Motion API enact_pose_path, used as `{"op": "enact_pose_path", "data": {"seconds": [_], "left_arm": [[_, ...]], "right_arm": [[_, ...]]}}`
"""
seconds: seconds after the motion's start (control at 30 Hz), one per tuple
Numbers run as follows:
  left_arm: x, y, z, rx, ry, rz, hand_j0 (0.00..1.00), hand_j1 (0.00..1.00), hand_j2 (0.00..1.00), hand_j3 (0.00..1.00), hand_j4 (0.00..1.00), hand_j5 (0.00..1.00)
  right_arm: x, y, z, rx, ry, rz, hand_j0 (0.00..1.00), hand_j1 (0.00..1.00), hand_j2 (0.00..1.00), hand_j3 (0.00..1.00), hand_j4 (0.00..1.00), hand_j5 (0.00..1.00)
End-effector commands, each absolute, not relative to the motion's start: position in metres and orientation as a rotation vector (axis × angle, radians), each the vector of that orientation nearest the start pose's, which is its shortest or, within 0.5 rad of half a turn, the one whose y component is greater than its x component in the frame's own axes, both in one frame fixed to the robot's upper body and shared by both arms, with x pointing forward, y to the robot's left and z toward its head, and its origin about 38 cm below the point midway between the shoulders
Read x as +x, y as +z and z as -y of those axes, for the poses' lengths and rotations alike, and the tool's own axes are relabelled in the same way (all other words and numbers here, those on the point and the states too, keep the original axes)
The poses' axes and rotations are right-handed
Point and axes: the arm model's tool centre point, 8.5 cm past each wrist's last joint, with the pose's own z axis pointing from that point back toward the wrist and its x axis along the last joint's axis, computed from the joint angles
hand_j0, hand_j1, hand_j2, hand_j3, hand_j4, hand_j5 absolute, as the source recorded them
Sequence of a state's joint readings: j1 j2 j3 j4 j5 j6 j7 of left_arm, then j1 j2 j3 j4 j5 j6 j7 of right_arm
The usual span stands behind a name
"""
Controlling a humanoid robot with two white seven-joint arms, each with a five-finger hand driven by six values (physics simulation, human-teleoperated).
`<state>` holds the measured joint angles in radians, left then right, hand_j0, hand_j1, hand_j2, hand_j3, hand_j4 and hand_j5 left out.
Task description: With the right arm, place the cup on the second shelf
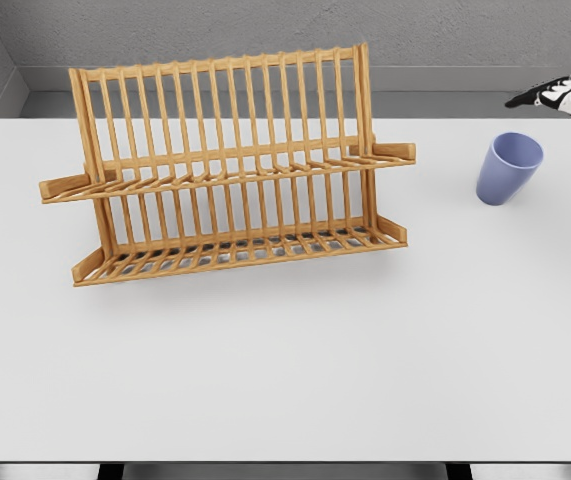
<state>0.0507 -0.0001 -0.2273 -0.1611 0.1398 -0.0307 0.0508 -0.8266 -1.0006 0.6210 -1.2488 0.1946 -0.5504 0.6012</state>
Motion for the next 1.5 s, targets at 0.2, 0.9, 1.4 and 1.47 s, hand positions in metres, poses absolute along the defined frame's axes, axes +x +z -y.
{"op": "enact_pose_path", "data": {"seconds": [0.2, 0.9, 1.4, 1.47], "left_arm": [[0.026, -0.263, -0.263, 0.105, -0.089, 0.137, 1.0, 1.0, 1.0, 1.0, 1.0, 1.0], [0.026, -0.263, -0.263, 0.105, -0.089, 0.137, 1.0, 1.0, 1.0, 1.0, 1.0, 1.0], [0.026, -0.263, -0.263, 0.105, -0.089, 0.137, 1.0, 1.0, 1.0, 1.0, 1.0, 1.0], [0.026, -0.263, -0.263, 0.105, -0.089, 0.137, 1.0, 1.0, 1.0, 1.0, 1.0, 1.0]], "right_arm": [[0.486, 0.253, 0.408, -0.469, 1.82, 1.174, 1.0, 1.0, 1.0, 1.0, 1.0, 1.0], [0.526, 0.235, 0.414, -0.502, 1.749, 1.045, 1.0, 1.0, 1.0, 1.0, 1.0, 1.0], [0.53, 0.232, 0.41, -0.496, 1.759, 1.03, 0.82, 0.82, 0.82, 0.82, 0.82, 0.82], [0.53, 0.232, 0.409, -0.494, 1.763, 1.029, 0.74, 0.74, 0.74, 0.74, 0.74, 0.74]]}}
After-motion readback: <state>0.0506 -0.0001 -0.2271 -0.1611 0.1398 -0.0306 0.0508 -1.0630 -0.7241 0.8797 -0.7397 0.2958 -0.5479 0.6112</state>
